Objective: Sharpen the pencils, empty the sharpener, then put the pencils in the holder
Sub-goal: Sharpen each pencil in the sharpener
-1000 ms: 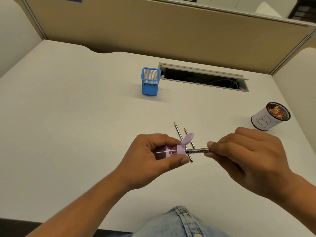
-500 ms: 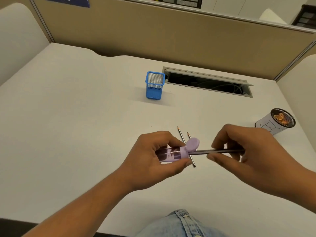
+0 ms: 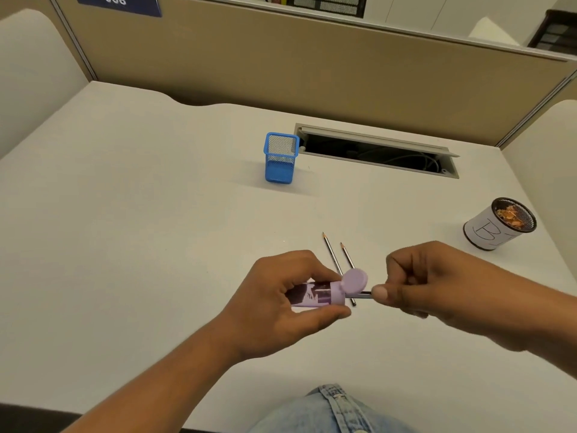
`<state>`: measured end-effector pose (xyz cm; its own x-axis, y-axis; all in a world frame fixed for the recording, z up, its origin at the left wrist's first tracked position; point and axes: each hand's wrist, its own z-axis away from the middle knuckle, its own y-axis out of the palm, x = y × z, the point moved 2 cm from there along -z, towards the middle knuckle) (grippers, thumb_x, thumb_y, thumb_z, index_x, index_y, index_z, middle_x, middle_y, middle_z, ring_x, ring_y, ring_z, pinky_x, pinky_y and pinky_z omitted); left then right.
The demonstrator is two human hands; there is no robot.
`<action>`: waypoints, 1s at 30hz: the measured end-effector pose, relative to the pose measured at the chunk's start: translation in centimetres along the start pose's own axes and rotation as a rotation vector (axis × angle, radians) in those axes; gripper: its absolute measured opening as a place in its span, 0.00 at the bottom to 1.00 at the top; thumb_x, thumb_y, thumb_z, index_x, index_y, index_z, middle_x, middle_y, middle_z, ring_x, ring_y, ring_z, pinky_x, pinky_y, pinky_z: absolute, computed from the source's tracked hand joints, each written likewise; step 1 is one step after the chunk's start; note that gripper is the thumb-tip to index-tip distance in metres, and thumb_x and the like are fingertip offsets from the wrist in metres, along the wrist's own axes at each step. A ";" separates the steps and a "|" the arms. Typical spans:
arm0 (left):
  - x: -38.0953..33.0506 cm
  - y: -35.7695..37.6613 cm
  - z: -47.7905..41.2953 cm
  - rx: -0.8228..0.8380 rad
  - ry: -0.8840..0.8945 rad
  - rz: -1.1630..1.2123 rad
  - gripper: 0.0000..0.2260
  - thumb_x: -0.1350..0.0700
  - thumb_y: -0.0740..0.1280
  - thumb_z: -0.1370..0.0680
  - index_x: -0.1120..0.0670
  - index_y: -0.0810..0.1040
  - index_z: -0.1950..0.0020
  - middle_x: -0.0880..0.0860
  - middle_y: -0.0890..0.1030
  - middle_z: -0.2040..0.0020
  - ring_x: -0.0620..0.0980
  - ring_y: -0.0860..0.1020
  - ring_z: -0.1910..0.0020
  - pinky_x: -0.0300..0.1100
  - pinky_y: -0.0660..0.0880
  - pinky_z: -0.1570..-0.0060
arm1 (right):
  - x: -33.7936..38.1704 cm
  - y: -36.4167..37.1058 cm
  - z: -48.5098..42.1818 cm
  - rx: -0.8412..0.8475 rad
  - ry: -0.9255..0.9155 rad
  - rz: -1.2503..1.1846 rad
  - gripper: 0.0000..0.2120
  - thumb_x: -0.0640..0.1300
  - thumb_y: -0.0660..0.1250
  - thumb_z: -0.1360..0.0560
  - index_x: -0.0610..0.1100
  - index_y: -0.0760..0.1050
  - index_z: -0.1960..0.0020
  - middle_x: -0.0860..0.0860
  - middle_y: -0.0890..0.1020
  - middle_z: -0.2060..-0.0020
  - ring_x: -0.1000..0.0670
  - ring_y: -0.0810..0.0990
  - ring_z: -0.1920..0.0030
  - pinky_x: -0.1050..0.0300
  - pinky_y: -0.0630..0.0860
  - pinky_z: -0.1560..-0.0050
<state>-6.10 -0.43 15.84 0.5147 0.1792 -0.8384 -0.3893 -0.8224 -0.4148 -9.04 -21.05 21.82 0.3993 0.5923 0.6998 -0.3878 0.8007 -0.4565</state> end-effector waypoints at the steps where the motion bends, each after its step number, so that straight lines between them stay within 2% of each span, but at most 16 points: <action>1: -0.1 -0.1 0.0 -0.010 -0.024 0.022 0.09 0.53 0.78 0.31 0.53 0.82 0.54 0.44 0.79 0.63 0.45 0.75 0.66 0.39 0.71 0.70 | -0.1 0.0 0.1 -0.017 -0.041 0.051 0.13 0.50 0.75 0.30 0.46 0.76 0.67 0.51 0.77 0.76 0.52 0.65 0.75 0.63 0.62 0.75; 3: 0.1 -0.2 0.2 -0.027 -0.113 0.094 0.08 0.53 0.78 0.32 0.51 0.82 0.57 0.42 0.78 0.65 0.43 0.75 0.67 0.35 0.72 0.68 | -0.1 0.0 0.5 -0.141 -0.198 0.158 0.08 0.52 0.75 0.31 0.52 0.78 0.62 0.56 0.80 0.73 0.56 0.69 0.76 0.65 0.65 0.75; 5: 0.5 -0.2 0.3 -0.025 -0.241 0.201 0.07 0.53 0.78 0.32 0.50 0.82 0.59 0.42 0.80 0.66 0.42 0.76 0.68 0.35 0.73 0.66 | -0.2 -0.2 0.9 -0.318 -0.477 0.449 0.07 0.56 0.72 0.29 0.54 0.77 0.60 0.58 0.80 0.70 0.55 0.73 0.73 0.67 0.68 0.73; 7: 0.3 0.1 0.3 -0.026 -0.337 0.321 0.07 0.53 0.78 0.32 0.52 0.83 0.59 0.43 0.81 0.66 0.43 0.75 0.68 0.37 0.73 0.64 | -0.4 -0.4 0.9 -0.466 -0.817 0.815 0.08 0.54 0.70 0.25 0.51 0.80 0.59 0.56 0.81 0.69 0.53 0.75 0.71 0.58 0.72 0.73; 9: 0.0 0.5 0.1 -0.036 -0.370 0.400 0.08 0.53 0.76 0.33 0.55 0.83 0.59 0.44 0.82 0.66 0.43 0.76 0.67 0.38 0.72 0.63 | -1.3 -0.1 0.7 -0.555 -0.991 1.030 0.12 0.49 0.71 0.25 0.42 0.82 0.61 0.49 0.82 0.69 0.44 0.75 0.73 0.53 0.71 0.75; 11: -0.2 0.7 0.0 -0.049 -0.338 0.409 0.08 0.55 0.77 0.32 0.58 0.83 0.58 0.42 0.82 0.66 0.38 0.78 0.65 0.35 0.72 0.63 | -1.3 0.1 0.7 -0.551 -0.959 0.991 0.13 0.51 0.69 0.23 0.45 0.79 0.63 0.50 0.79 0.73 0.44 0.73 0.76 0.54 0.68 0.77; 12: -0.1 0.6 0.0 -0.050 -0.289 0.353 0.08 0.56 0.77 0.31 0.58 0.83 0.57 0.42 0.81 0.66 0.38 0.78 0.65 0.34 0.72 0.63 | -1.0 0.4 0.7 -0.507 -0.845 0.887 0.14 0.55 0.67 0.23 0.51 0.75 0.64 0.53 0.77 0.74 0.46 0.72 0.76 0.55 0.67 0.77; 14: 0.3 0.4 0.1 -0.038 -0.137 0.141 0.07 0.55 0.77 0.30 0.54 0.83 0.56 0.42 0.79 0.65 0.42 0.75 0.67 0.33 0.70 0.66 | -0.6 0.7 0.1 -0.309 -0.472 0.509 0.16 0.60 0.67 0.26 0.52 0.70 0.66 0.55 0.74 0.77 0.52 0.67 0.77 0.58 0.65 0.76; 16: 0.4 0.4 0.2 -0.020 -0.015 0.013 0.09 0.53 0.77 0.30 0.54 0.83 0.54 0.42 0.76 0.64 0.43 0.73 0.68 0.32 0.67 0.68 | -0.9 0.4 -0.6 -0.086 -0.116 0.102 0.18 0.56 0.72 0.30 0.48 0.70 0.70 0.55 0.69 0.79 0.53 0.61 0.76 0.62 0.60 0.75; 18: 0.2 0.5 0.2 -0.013 0.034 -0.022 0.10 0.53 0.77 0.30 0.56 0.82 0.53 0.43 0.76 0.64 0.43 0.72 0.68 0.32 0.66 0.68 | -0.8 0.1 -0.6 0.025 -0.003 -0.017 0.18 0.54 0.74 0.32 0.46 0.70 0.71 0.54 0.69 0.78 0.52 0.60 0.74 0.63 0.58 0.74; 19: 0.2 0.5 0.2 -0.017 0.032 -0.015 0.10 0.53 0.77 0.30 0.56 0.82 0.53 0.43 0.76 0.64 0.42 0.72 0.68 0.31 0.66 0.68 | -0.7 0.0 -0.5 0.026 -0.011 0.007 0.18 0.54 0.75 0.32 0.46 0.71 0.70 0.53 0.70 0.78 0.51 0.62 0.75 0.62 0.59 0.75; 21: 0.3 0.4 0.1 -0.036 -0.018 0.041 0.09 0.53 0.77 0.30 0.54 0.83 0.55 0.41 0.77 0.64 0.41 0.73 0.67 0.30 0.67 0.66 | -0.6 0.0 -0.1 -0.100 -0.144 0.190 0.15 0.56 0.75 0.33 0.47 0.75 0.66 0.54 0.76 0.76 0.55 0.67 0.76 0.65 0.63 0.75; 24: 0.9 0.3 0.3 -0.036 -0.229 0.240 0.07 0.54 0.78 0.31 0.53 0.83 0.57 0.43 0.80 0.65 0.41 0.75 0.67 0.33 0.72 0.64 | -0.2 0.0 0.7 -0.381 -0.605 0.671 0.11 0.59 0.70 0.28 0.53 0.76 0.61 0.60 0.79 0.70 0.55 0.73 0.71 0.67 0.67 0.72; 26: 1.0 0.5 0.6 -0.024 -0.326 0.365 0.07 0.53 0.77 0.32 0.54 0.83 0.58 0.46 0.81 0.65 0.44 0.75 0.67 0.34 0.72 0.64 | -0.5 0.3 0.9 -0.456 -0.877 0.975 0.12 0.53 0.67 0.24 0.47 0.77 0.61 0.55 0.78 0.71 0.50 0.72 0.73 0.56 0.67 0.76; 28: 1.0 0.7 0.8 -0.017 -0.317 0.366 0.07 0.54 0.78 0.31 0.53 0.83 0.58 0.45 0.81 0.65 0.44 0.75 0.67 0.35 0.72 0.64 | -1.1 0.7 0.9 -0.458 -0.900 1.026 0.14 0.53 0.66 0.24 0.47 0.76 0.64 0.51 0.76 0.74 0.45 0.70 0.76 0.55 0.66 0.79; 30: 0.9 0.5 0.8 -0.022 -0.194 0.233 0.07 0.53 0.78 0.31 0.53 0.83 0.57 0.43 0.79 0.65 0.42 0.75 0.67 0.34 0.71 0.65 | -0.7 1.2 0.7 -0.385 -0.640 0.775 0.16 0.59 0.65 0.24 0.51 0.71 0.65 0.52 0.75 0.76 0.50 0.67 0.77 0.55 0.65 0.78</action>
<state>-6.48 -0.26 14.55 0.2575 0.0822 -0.9628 -0.4621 -0.8646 -0.1974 -10.39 -20.58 21.20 -0.3953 0.8832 0.2524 -0.0163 0.2680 -0.9633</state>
